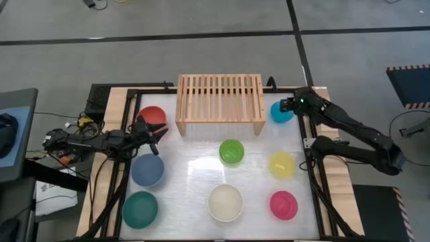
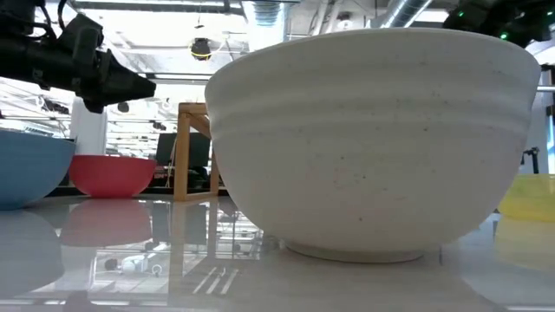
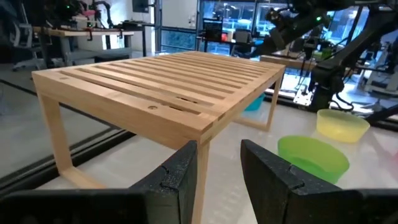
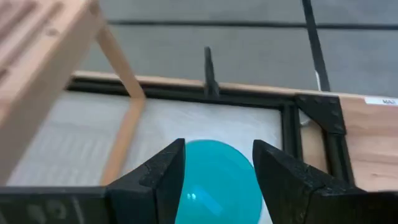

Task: Place and stack bowls onto a shelf
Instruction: Put the blue transparent bowl on the shelf

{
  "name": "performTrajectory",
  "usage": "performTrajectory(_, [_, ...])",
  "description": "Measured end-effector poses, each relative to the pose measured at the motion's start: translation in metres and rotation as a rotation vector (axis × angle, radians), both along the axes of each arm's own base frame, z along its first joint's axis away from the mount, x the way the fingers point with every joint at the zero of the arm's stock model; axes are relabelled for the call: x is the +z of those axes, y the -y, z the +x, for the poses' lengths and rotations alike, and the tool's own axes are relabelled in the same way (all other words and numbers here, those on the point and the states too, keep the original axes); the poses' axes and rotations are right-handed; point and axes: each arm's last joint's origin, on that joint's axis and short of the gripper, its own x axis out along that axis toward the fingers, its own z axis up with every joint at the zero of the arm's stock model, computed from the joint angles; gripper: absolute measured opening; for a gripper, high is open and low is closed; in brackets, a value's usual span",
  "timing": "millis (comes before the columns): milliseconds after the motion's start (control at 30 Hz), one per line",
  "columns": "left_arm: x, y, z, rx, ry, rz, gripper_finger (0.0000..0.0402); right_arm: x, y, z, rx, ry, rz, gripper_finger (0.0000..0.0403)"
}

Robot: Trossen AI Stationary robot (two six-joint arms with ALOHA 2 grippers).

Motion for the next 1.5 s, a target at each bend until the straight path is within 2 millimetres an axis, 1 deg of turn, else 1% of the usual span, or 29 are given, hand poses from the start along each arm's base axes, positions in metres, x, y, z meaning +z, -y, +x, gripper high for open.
performTrajectory(67, [0.0,0.0,0.0,-0.007,0.013,-0.021,0.011,-0.002,0.006,0.0,-0.003,-0.026,0.039,0.0215])
performTrajectory(200, [0.0,0.0,0.0,-0.007,0.027,-0.039,0.011,-0.012,0.017,0.001,0.006,-0.067,0.123,0.0215])
performTrajectory(300, [0.003,-0.001,-0.001,0.029,0.047,-0.033,0.011,-0.021,0.024,0.001,-0.01,-0.107,0.192,0.0215])
performTrajectory(600, [0.008,-0.001,-0.001,0.056,0.061,0.024,0.011,-0.041,0.032,0.003,-0.039,-0.211,0.326,0.0214])
performTrajectory(833, [0.005,-0.001,-0.001,0.059,0.025,0.028,0.011,-0.054,0.038,0.007,-0.026,-0.278,0.38,0.0204])
performTrajectory(967, [0.005,-0.003,-0.002,0.112,0.035,0.022,0.011,-0.057,0.04,0.008,-0.039,-0.323,0.388,0.02])
performTrajectory(1167, [0.006,-0.003,-0.003,0.139,0.038,0.02,0.011,-0.057,0.039,0.007,-0.033,-0.328,0.394,0.0199])
performTrajectory(1333, [0.006,-0.004,-0.004,0.189,0.013,0.05,0.011,-0.059,0.039,0.007,-0.057,-0.279,0.427,0.0199])
performTrajectory(1500, [0.008,-0.006,-0.004,0.203,0.012,0.079,0.011,-0.064,0.039,0.008,-0.1,-0.257,0.474,0.0199])
